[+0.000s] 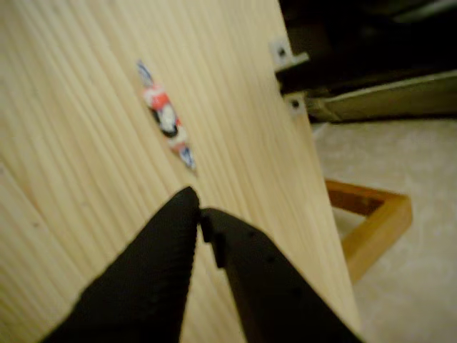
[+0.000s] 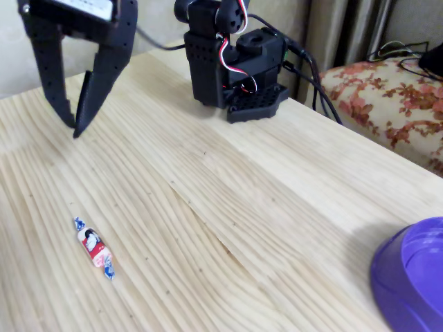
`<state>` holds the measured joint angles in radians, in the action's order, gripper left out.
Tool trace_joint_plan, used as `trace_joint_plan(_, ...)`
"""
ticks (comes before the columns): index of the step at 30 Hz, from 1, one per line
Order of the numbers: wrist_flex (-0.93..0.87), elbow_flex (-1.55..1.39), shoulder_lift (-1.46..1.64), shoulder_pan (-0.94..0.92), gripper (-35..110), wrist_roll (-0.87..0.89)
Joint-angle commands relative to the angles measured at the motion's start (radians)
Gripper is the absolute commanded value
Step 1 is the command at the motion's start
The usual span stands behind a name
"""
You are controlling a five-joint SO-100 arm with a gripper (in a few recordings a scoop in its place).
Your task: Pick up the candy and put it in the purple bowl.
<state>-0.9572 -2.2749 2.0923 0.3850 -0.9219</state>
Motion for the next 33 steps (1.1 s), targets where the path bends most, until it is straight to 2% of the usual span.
trace_joint_plan(1, 0.049, 0.089, -0.041, 0.031, 0, -0.038)
trace_joint_plan(16, 0.083, 0.196, -0.327, 0.063, 13, -0.163)
trace_joint_plan(24, 0.078, 0.202, -0.388, 0.081, 25, -0.173)
trace_joint_plan(33, 0.080, 0.307, -0.535, 0.087, 30, -0.186)
